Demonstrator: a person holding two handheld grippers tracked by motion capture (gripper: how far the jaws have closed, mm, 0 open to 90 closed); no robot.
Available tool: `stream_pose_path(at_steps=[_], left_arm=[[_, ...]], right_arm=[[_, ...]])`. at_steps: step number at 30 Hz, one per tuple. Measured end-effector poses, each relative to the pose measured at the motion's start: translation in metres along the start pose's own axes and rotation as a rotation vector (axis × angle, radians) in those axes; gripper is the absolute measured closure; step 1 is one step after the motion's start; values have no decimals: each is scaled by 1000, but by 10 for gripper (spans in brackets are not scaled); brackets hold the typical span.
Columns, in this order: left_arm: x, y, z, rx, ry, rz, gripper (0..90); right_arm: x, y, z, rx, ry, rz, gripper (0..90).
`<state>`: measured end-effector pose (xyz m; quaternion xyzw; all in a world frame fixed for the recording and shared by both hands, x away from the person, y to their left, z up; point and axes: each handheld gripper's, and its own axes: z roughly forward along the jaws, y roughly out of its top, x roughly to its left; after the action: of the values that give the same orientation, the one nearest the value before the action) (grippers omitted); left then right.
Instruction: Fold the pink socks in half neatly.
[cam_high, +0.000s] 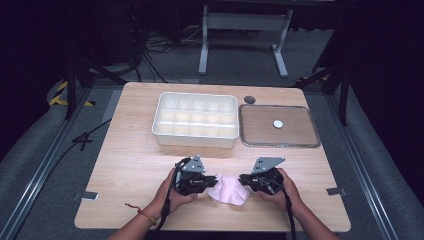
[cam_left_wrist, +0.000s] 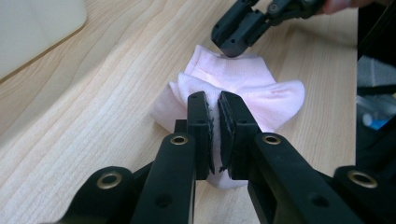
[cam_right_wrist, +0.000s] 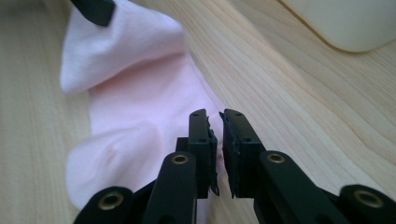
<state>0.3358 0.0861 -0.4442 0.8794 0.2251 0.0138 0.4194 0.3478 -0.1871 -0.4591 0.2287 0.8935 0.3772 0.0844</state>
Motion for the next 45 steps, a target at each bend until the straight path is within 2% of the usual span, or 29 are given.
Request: stream_pose_path(at_steps=[6,10,16,21,25,29,37,39,44,45], left_arm=[[-5,11,10,38,-8,38,829],[-6,15,18,57,11,68,828],[-7,18,28,65,-6,70,827],[-9,21,35,67,12,75,826],[-10,22,40,65,7,72,816],[-13,22,42,44,0,67,797],[-14,28,30,4,-8,67,721],[-14,29,23,-26,-11,66,688],[-13,27,6,-46,4,77,687],[-13,23,2,-37,14,88,706]], right_arm=[[-1,-2,9,25,6,5,832],[-1,-4,10,23,6,5,840],[-2,-3,12,23,15,9,845],[-3,-3,12,16,20,11,846],[-2,-4,12,15,16,13,846],[-2,-4,12,14,16,12,846],[-2,-4,12,15,16,12,846],[-2,-4,12,16,16,16,846],[-2,-4,12,17,15,10,846],[-2,-4,12,17,17,12,846]])
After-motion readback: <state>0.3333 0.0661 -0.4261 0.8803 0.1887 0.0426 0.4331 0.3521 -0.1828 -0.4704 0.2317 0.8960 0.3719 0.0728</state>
